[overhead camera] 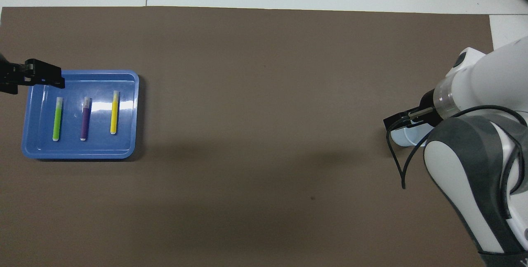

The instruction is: Right arm passes pens to left for tray arrangement

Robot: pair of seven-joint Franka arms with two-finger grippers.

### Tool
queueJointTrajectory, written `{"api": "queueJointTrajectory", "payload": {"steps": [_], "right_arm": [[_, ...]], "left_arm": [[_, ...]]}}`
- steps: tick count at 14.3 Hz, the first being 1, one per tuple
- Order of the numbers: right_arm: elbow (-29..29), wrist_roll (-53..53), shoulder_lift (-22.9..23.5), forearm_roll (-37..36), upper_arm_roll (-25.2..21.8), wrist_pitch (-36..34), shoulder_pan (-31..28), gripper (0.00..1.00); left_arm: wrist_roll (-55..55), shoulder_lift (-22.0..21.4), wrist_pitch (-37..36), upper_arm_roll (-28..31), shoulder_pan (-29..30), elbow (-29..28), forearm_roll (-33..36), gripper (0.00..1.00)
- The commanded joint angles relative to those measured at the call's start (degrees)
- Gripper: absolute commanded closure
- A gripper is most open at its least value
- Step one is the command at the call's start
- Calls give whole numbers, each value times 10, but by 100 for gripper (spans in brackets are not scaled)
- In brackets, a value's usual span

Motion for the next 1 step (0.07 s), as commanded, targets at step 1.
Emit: {"api": "queueJointTrajectory", "payload": {"steps": [1], "right_arm": [[0, 0, -1, 0, 3, 6, -7, 0]], "left_arm": [[9, -15, -6, -5, 9, -16, -4, 0]]}}
